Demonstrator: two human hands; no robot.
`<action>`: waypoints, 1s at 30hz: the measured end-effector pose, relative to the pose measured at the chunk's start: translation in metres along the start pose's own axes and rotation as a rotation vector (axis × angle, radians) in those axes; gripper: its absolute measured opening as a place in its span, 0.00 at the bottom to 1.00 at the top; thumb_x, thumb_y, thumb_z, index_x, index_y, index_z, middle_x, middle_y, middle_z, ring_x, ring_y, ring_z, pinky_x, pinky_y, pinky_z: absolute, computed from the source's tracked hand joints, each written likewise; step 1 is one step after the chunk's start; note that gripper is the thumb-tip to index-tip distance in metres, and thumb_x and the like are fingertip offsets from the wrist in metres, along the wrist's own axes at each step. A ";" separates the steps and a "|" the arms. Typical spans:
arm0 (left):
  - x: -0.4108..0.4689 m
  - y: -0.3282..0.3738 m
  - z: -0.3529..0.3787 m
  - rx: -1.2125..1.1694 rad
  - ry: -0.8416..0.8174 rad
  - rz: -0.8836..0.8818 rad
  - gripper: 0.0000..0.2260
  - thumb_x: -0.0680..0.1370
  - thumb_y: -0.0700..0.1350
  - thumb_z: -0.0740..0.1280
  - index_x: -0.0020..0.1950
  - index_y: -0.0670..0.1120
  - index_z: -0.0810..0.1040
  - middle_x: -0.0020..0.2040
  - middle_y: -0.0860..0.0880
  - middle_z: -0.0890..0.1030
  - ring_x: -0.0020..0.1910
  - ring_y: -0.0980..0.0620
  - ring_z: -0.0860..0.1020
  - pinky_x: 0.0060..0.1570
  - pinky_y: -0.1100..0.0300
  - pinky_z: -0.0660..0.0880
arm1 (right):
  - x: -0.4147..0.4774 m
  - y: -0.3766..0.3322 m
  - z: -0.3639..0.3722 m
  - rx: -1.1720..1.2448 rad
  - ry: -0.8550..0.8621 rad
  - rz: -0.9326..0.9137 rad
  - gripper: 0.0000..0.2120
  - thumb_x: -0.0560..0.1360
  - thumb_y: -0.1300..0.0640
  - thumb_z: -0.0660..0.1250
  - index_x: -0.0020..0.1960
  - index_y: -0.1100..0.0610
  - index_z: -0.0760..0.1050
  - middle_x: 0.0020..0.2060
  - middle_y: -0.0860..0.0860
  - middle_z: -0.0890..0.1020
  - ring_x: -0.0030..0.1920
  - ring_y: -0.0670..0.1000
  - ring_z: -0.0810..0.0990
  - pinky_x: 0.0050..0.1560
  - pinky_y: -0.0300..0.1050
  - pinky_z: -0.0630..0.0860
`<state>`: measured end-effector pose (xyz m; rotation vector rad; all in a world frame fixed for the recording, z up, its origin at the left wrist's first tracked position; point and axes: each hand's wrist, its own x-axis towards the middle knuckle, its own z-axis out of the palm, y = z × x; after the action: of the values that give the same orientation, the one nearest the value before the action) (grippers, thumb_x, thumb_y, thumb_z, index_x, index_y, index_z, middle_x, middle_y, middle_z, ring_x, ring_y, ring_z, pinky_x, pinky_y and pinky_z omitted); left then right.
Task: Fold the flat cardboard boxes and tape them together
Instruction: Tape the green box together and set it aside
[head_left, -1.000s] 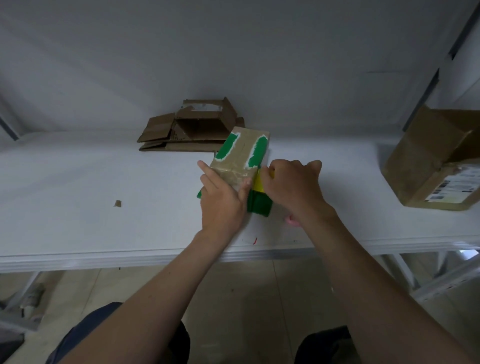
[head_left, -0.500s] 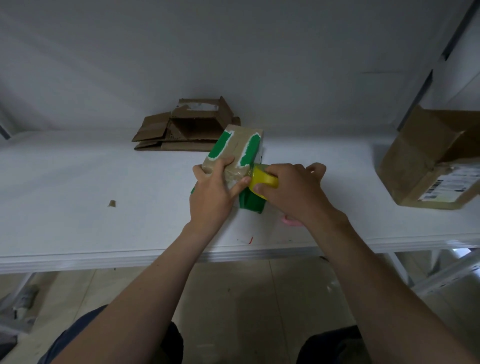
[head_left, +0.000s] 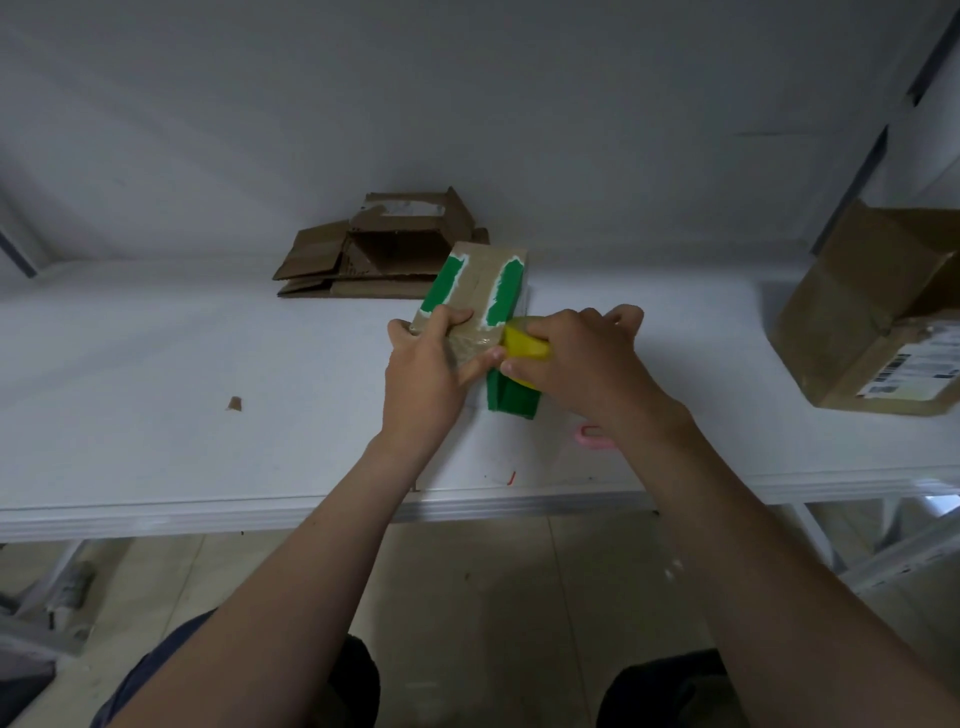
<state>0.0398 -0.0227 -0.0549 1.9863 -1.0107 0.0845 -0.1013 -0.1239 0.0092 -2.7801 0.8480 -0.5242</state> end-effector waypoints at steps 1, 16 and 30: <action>0.000 0.001 0.000 0.019 0.034 0.022 0.26 0.72 0.61 0.74 0.67 0.52 0.75 0.60 0.47 0.67 0.53 0.47 0.74 0.54 0.60 0.75 | 0.000 0.002 0.000 0.023 -0.004 0.009 0.17 0.79 0.40 0.64 0.65 0.45 0.78 0.43 0.46 0.76 0.48 0.49 0.69 0.54 0.51 0.54; 0.005 0.005 0.000 0.124 0.105 0.065 0.25 0.70 0.58 0.77 0.62 0.48 0.80 0.64 0.41 0.70 0.56 0.41 0.77 0.51 0.54 0.79 | -0.008 0.015 0.000 0.065 0.022 0.155 0.14 0.78 0.42 0.67 0.61 0.45 0.80 0.50 0.48 0.83 0.47 0.50 0.71 0.52 0.51 0.54; 0.003 -0.005 0.000 0.006 0.098 0.064 0.30 0.65 0.58 0.81 0.63 0.49 0.79 0.67 0.42 0.69 0.63 0.42 0.75 0.60 0.55 0.77 | 0.002 0.004 0.012 0.018 0.045 0.066 0.14 0.77 0.39 0.67 0.57 0.45 0.80 0.40 0.45 0.76 0.46 0.49 0.70 0.50 0.50 0.53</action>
<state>0.0452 -0.0230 -0.0572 1.9357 -1.0111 0.2182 -0.0971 -0.1276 -0.0027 -2.7232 0.9371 -0.5820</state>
